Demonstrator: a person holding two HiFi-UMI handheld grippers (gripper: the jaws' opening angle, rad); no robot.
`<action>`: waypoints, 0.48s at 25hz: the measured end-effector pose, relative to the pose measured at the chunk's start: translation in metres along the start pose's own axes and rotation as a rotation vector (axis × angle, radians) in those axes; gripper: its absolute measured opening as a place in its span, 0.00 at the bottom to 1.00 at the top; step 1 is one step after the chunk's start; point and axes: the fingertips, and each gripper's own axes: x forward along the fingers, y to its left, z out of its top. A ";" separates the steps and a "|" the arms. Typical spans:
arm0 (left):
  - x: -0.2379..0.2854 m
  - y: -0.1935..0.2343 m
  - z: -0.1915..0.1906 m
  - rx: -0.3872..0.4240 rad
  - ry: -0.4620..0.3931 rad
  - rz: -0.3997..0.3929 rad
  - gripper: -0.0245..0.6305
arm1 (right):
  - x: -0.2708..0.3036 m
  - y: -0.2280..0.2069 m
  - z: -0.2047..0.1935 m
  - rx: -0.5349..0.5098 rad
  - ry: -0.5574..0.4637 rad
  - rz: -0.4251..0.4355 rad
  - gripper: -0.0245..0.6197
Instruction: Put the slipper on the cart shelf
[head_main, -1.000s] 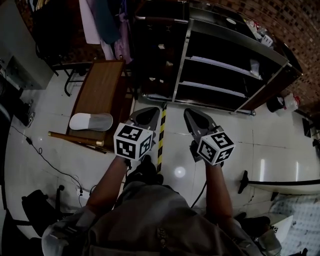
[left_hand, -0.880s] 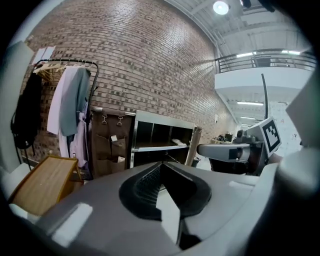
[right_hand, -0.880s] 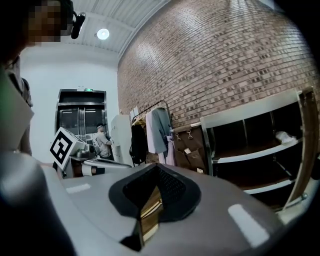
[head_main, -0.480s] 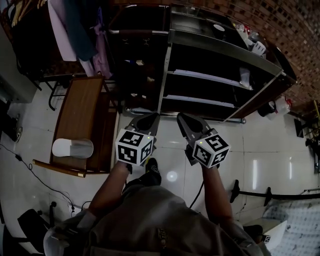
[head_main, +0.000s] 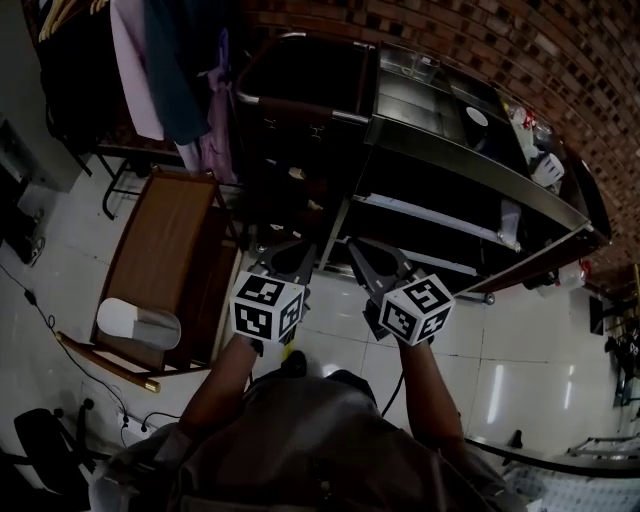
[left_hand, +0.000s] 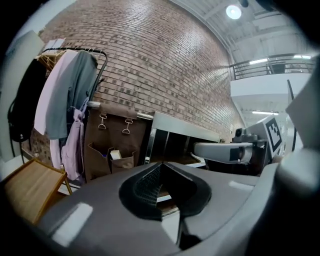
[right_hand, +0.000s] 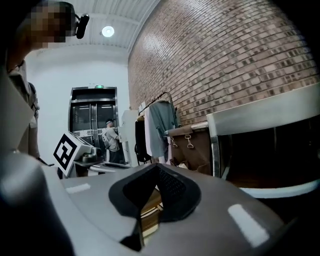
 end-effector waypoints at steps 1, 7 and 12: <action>0.001 0.008 0.002 -0.007 -0.004 0.017 0.05 | 0.009 -0.002 0.003 -0.004 0.003 0.019 0.04; -0.004 0.061 0.014 -0.061 -0.045 0.162 0.05 | 0.077 0.006 0.017 -0.032 0.024 0.197 0.04; -0.020 0.111 0.022 -0.118 -0.094 0.354 0.05 | 0.135 0.028 0.019 -0.072 0.061 0.410 0.04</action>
